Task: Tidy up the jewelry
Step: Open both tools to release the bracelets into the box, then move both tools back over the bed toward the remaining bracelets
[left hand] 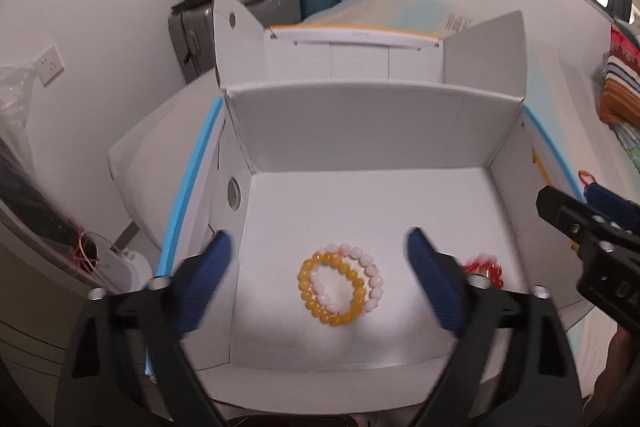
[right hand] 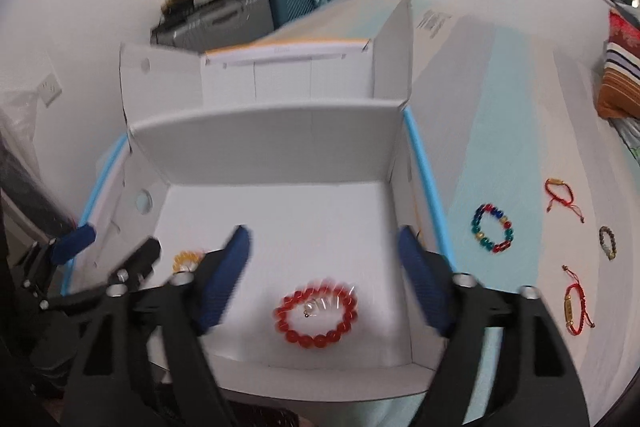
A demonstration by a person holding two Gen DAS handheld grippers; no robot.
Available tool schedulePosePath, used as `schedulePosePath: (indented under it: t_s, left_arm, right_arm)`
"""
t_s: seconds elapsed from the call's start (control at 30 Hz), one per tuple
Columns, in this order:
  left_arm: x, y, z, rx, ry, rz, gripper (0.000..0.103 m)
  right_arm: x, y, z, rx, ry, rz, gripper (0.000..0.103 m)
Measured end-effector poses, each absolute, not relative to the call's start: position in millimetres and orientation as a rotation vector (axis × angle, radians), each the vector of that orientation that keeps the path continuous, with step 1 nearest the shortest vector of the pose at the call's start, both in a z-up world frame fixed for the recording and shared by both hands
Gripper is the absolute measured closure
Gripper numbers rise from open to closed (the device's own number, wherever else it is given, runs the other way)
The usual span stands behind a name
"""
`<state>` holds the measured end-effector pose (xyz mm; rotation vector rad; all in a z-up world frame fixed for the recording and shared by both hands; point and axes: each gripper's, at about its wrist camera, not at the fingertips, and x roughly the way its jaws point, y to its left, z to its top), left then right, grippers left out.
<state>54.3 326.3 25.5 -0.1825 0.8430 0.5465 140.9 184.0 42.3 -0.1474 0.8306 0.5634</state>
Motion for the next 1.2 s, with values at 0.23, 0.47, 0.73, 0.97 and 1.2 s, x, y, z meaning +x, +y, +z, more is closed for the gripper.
schedulePosePath:
  t_s: [0.23,0.47,0.73,0.97,1.2]
  left_arm:
    - [59,299,39,-0.164,0.801,0.488,0.006]
    - [76,255,45,-0.128,0.786,0.417,0.006]
    - [107,180,58,-0.097,0.763,0.262,0.006]
    - [138,110,62,-0.049,0.751,0.130,0.006]
    - [170,49,39,-0.019,0.778,0.036,0.006]
  right_arm:
    - [144,151,66,-0.108,0.761,0.538,0.008]
    - [159,107,82,-0.089,0.733,0.460,0.008]
    - [188,21,101,-0.063,0.728,0.330,0.008]
    - [214,-71,99,-0.015,0.756,0.190,0.008]
    - [245,-137,63,0.007,0.807,0.106,0.008]
